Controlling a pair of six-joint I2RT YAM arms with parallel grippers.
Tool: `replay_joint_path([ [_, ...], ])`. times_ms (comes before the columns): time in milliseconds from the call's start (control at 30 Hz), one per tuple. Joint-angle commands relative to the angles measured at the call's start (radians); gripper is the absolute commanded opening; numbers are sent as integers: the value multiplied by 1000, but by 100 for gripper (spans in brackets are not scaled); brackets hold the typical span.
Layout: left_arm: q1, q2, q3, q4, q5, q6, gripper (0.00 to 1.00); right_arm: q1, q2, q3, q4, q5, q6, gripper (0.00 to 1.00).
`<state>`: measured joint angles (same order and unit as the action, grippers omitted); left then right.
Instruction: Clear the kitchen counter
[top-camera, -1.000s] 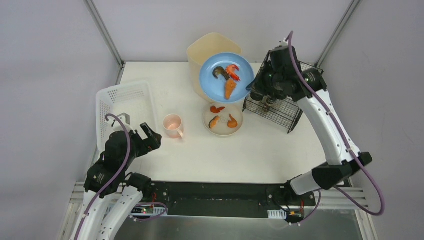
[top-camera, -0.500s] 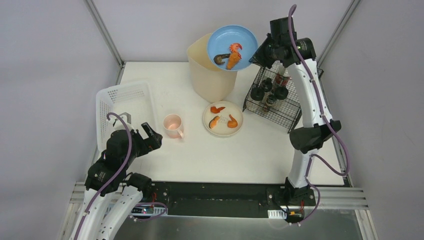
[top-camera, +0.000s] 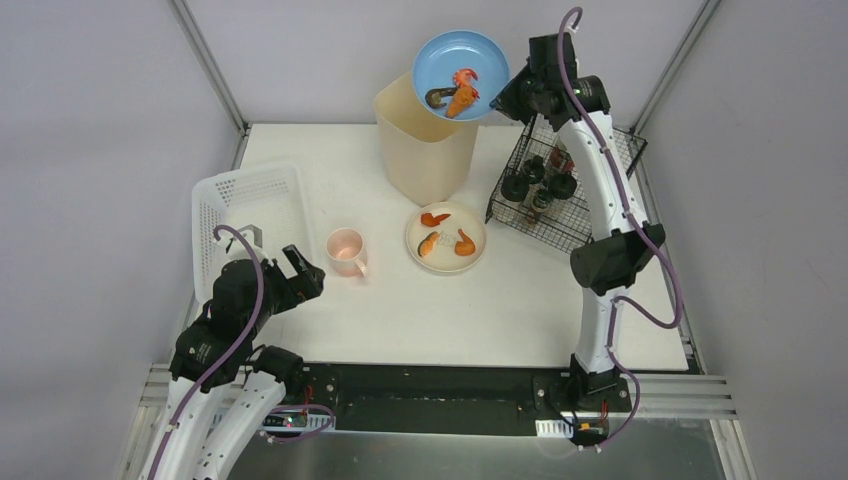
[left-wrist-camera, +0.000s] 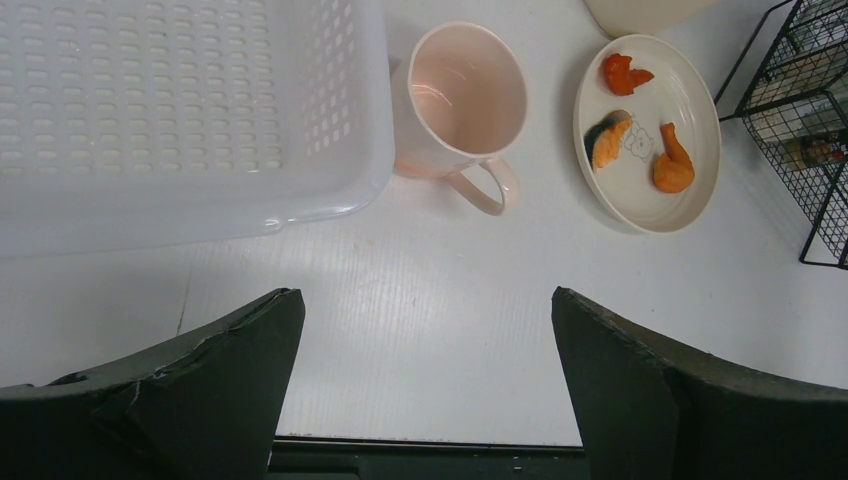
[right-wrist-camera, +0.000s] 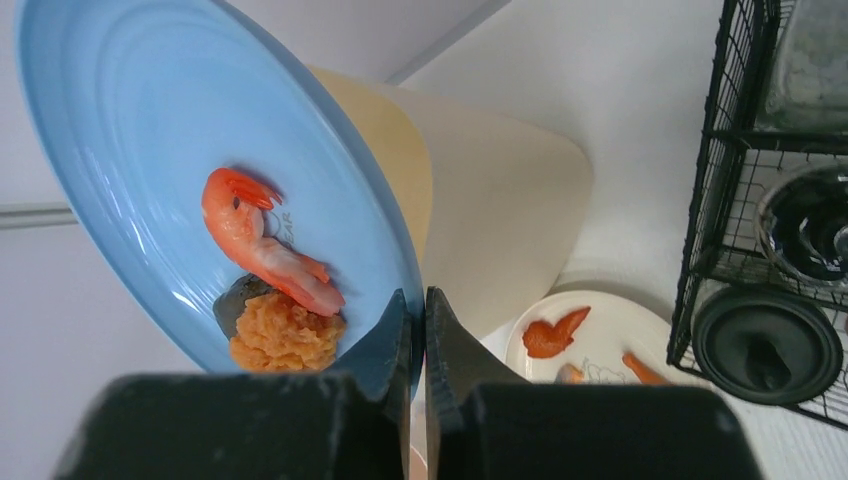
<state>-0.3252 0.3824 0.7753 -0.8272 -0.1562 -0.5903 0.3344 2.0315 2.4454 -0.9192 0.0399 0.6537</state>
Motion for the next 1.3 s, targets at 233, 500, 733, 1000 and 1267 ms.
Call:
replay_joint_path([
  [233,15,17,13,27,20,10,100,23,91,13,266,105,-1,0],
  [500,20,18,12,30,24,10,100,109,120,21,364,248,-174,0],
  [733,20,17,11,29,27,12,100,156,110,-38,454,410,-313,0],
  [1000,20,13,12,30,29,12,100,209,68,-198,647,613,-515,0],
  [1267,20,16,12,31,30,12,100,293,52,-312,1021,727,-878,0],
])
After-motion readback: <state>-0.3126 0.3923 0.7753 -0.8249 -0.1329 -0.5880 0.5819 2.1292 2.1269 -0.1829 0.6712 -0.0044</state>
